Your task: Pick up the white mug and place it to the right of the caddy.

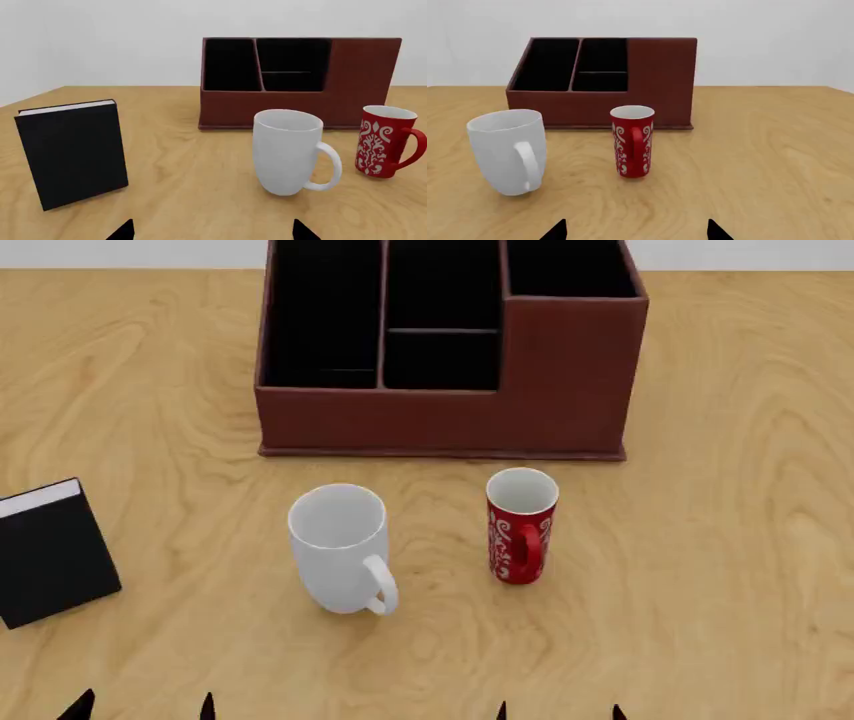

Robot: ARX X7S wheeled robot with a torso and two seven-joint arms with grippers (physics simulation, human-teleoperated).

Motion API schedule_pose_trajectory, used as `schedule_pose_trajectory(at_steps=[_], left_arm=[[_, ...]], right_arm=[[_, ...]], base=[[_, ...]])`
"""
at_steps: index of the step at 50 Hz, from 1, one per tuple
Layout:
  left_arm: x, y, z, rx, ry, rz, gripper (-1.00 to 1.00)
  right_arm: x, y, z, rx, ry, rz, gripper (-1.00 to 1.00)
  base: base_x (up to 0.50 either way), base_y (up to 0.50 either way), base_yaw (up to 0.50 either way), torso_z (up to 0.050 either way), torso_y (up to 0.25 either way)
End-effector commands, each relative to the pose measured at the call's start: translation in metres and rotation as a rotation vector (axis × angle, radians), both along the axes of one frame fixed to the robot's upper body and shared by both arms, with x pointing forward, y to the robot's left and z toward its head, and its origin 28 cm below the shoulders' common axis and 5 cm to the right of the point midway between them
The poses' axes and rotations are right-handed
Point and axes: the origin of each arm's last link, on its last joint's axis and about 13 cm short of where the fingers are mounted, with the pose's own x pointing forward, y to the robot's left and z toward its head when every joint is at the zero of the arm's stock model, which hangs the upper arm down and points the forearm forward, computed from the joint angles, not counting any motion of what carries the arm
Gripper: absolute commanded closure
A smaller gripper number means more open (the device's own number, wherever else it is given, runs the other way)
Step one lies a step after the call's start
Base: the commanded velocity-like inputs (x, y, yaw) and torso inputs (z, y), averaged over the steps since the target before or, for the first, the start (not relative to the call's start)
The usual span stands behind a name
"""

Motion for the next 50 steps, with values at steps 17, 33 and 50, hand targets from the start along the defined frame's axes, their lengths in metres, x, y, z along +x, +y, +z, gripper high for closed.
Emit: schedule_pose_trajectory(at_steps=[17,33,50], left_arm=[[0.013,-0.003,0.045,0.068,-0.06,0.011,-1.0],[0.028,-0.007,0.081,0.098,-0.097,-0.044,-1.0],[0.03,-0.01,0.103,0.095,-0.143,-0.034,-1.0]], right_arm=[[0.031,-0.012,0.063,-0.014,-0.048,-0.001,-1.0],[0.049,-0.013,0.112,-0.081,-0.141,0.017,-1.0],[0.054,-0.013,0.133,-0.091,-0.199,0.012,-1.0]], base=[[0.0,0.0,0.0,0.0,0.0],[0.0,0.0,0.0,0.0,0.0],[0.0,0.0,0.0,0.0,0.0]])
